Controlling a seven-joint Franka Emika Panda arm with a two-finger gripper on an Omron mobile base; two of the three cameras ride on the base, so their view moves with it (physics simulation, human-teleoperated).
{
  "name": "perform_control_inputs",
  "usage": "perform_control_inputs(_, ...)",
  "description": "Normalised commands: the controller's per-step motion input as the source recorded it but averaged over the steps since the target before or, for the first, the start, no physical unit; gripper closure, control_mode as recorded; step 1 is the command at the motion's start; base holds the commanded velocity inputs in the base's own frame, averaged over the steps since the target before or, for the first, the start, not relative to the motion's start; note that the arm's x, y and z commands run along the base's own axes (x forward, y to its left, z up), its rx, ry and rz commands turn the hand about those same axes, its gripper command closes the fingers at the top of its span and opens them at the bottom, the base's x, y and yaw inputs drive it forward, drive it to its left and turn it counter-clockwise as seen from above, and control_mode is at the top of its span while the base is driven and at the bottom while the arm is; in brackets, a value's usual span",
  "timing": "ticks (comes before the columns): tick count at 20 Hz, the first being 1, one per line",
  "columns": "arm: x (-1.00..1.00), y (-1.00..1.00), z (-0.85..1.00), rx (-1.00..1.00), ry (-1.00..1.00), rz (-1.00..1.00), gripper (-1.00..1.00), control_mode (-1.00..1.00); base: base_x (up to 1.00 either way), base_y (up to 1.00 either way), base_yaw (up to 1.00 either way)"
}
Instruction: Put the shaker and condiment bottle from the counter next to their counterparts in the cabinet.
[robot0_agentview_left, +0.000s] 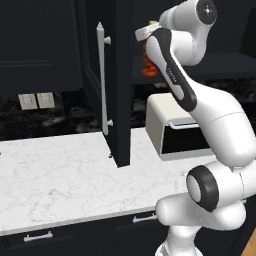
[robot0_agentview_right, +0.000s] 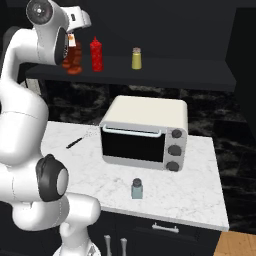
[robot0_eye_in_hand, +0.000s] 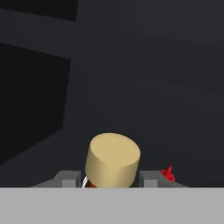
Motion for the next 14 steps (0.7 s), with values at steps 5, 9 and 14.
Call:
perform_control_inputs(5,0.23,0.00,-0.02,0.00,0.00,0.00,1.00,-1.00,0.00,0.00,0.00)
perform_control_inputs(9,0.22,0.00,-0.01,0.00,0.00,0.00,1.00,-1.00,0.00,0.00,0.00)
perform_control_inputs(14,0.26,0.00,-0.01,0.00,0.00,0.00,1.00,-1.00,0.00,0.00,0.00)
